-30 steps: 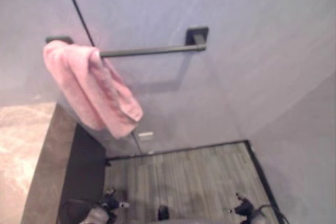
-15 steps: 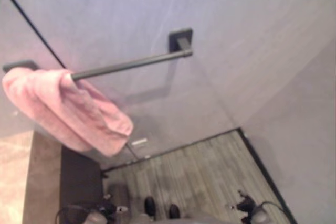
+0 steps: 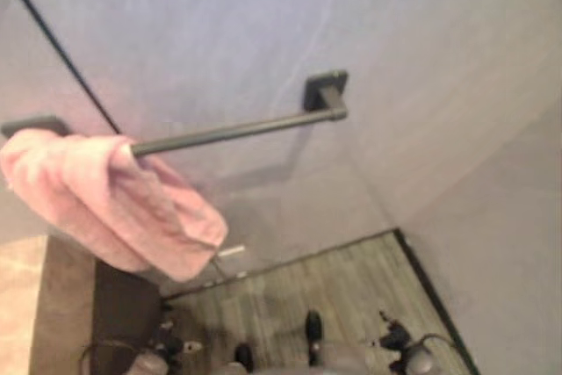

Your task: Put brush and paste in cup on sink, flatten towel.

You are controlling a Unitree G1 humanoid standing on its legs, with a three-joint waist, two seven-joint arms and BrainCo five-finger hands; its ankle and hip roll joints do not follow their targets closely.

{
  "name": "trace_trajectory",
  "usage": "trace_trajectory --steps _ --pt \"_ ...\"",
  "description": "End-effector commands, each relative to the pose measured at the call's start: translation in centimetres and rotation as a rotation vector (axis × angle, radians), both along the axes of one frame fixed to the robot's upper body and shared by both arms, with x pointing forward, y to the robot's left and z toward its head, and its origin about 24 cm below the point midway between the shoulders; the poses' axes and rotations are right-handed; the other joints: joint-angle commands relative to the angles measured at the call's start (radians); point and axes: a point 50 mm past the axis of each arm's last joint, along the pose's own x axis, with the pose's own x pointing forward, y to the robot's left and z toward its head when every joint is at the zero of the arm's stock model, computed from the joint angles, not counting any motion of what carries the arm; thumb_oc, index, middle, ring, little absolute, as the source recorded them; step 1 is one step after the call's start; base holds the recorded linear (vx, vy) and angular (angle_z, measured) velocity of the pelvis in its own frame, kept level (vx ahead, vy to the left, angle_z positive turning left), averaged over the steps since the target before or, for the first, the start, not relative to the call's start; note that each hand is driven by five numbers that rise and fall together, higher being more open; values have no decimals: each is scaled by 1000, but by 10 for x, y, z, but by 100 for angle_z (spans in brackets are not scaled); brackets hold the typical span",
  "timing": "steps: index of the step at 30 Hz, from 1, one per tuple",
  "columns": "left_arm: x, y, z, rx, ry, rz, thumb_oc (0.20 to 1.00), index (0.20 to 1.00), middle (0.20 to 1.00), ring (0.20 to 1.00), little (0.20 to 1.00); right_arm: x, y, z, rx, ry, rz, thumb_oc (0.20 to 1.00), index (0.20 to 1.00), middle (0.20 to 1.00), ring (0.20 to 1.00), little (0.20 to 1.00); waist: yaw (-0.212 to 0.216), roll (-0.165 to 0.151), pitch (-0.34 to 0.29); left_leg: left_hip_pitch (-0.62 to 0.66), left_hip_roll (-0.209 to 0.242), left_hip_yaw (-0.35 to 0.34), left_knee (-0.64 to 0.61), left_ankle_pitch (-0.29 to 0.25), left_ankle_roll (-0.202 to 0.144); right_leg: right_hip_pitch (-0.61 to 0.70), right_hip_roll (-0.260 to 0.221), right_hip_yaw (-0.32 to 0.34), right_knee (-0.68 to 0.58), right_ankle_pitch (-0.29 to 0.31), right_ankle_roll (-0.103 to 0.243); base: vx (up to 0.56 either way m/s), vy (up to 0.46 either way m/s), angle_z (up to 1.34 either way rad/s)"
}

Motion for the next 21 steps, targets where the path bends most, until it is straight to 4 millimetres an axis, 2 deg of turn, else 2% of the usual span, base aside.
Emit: trace_trajectory --steps 1,3,8,11,13,16,17,18,20,21 --pt "21 3 9 15 -86 -23 1000 1000 1000 1000 1000 4 -20 7 -73 -16 16 1000 1000 1000 1000 1000 -6 -12 -46 -41 3 36 88 0 11 -4 -3 -2 86 -82 35 131 -209 24" --pt "24 -2 9 6 -109 -46 1000 1000 1000 1000 1000 6 -24 9 -65 -35 -25 1000 1000 1000 1000 1000 -4 -10 -52 -27 19 19 47 29 -5 11 8 -24 83 -99 25 95 -166 22" --pt "30 -12 11 -18 -144 -102 1000 1000 1000 1000 1000 8 -24 9 -48 -47 -56 1000 1000 1000 1000 1000 0 -1 -53 -24 33 -2 11 47 -14 11 15 -46 96 -119 17 22 -83 23" --pt "37 -31 18 -81 -208 -258 1000 1000 1000 1000 1000 15 -29 15 -51 -82 -40 1000 1000 1000 1000 1000 7 18 -50 -37 42 -23 6 51 -18 21 18 -75 85 -127 15 -2 -60 28" --pt "44 -42 37 -144 -294 -394 1000 1000 1000 1000 1000 13 -38 19 -63 -83 -50 1000 1000 1000 1000 1000 12 33 -49 -44 43 -32 6 48 -20 28 14 -89 74 -125 19 -12 -12 21" --pt "45 -38 71 -208 -386 -499 1000 1000 1000 1000 1000 12 -50 22 -84 -72 -67 1000 1000 1000 1000 1000 22 52 -50 -53 44 -44 6 44 -23 42 8 -107 56 -120 22 -12 7 21" --pt "44 -36 72 -208 -384 -497 1000 1000 1000 1000 1000 12 -49 21 -83 -70 -65 1000 1000 1000 1000 1000 20 51 -51 -53 45 -45 6 44 -23 43 8 -109 54 -119 22 -16 28 18" --pt "47 -36 97 -259 -448 -562 1000 1000 1000 1000 1000 12 -55 22 -95 -53 -71 1000 1000 1000 1000 1000 26 61 -53 -58 42 -52 6 43 -23 50 3 -114 44 -114 25 -10 32 11" --pt "50 -32 129 -319 -523 -604 1000 1000 1000 1000 1000 12 -60 23 -105 -34 -62 1000 1000 1000 1000 1000 31 71 -55 -57 39 -58 6 40 -22 58 -1 -118 36 -109 27 -6 38 8" --pt "49 -31 130 -319 -520 -601 1000 1000 1000 1000 1000 12 -59 23 -103 -33 -60 1000 1000 1000 1000 1000 29 68 -55 -57 39 -58 6 40 -22 59 -1 -118 35 -109 27 -5 45 19"
